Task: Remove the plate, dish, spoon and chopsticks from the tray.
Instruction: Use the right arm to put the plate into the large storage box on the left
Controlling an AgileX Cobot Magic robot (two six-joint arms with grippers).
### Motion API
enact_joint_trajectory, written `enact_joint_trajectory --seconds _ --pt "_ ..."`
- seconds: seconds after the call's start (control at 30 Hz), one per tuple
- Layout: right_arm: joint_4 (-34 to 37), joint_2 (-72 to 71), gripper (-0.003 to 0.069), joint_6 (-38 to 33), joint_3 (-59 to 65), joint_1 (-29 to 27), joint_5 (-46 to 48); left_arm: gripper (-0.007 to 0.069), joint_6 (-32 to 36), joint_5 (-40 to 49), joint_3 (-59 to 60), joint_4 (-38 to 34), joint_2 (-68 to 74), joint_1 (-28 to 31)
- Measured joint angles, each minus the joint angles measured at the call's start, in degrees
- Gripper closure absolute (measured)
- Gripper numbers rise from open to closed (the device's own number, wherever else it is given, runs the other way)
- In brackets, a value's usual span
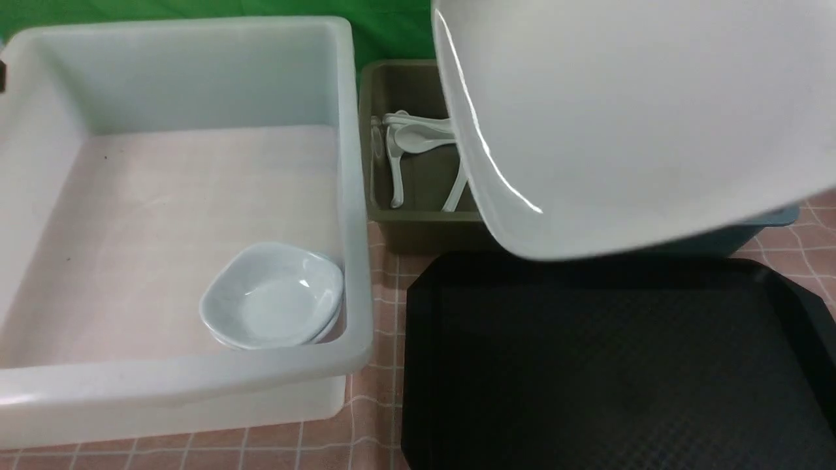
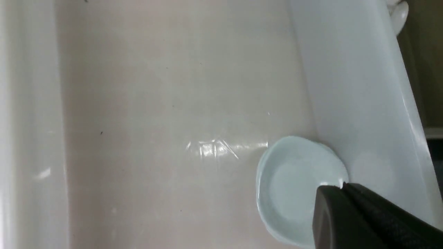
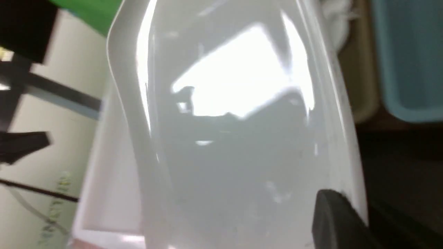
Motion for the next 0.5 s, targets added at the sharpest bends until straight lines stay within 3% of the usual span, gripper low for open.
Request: enact_joint_trajectory --seconds 0.07,0.23,0.37,0.5 --pt "1.97 1.45 0.0582 -0.6 -1.54 4.42 -1.69 0.062 0.29 -1.25 -0.01 -2.65 0.0 3.21" --pt "2.44 9.77 0.0582 -0.67 -6.74 21.37 -11.07 0.062 0.55 -3.31 -0.01 -10.08 -0.06 10.94" --pt "1.72 20.73 0.0582 0.46 -13.88 34.03 -21.32 0.062 0.55 -3.68 -0.01 -11.28 -0.06 15.43" --pt "-0.1 33.61 0.0582 4.21 -23.65 42.65 -30.58 0.062 -0.28 -4.06 -0.01 -10.86 -0.06 18.09"
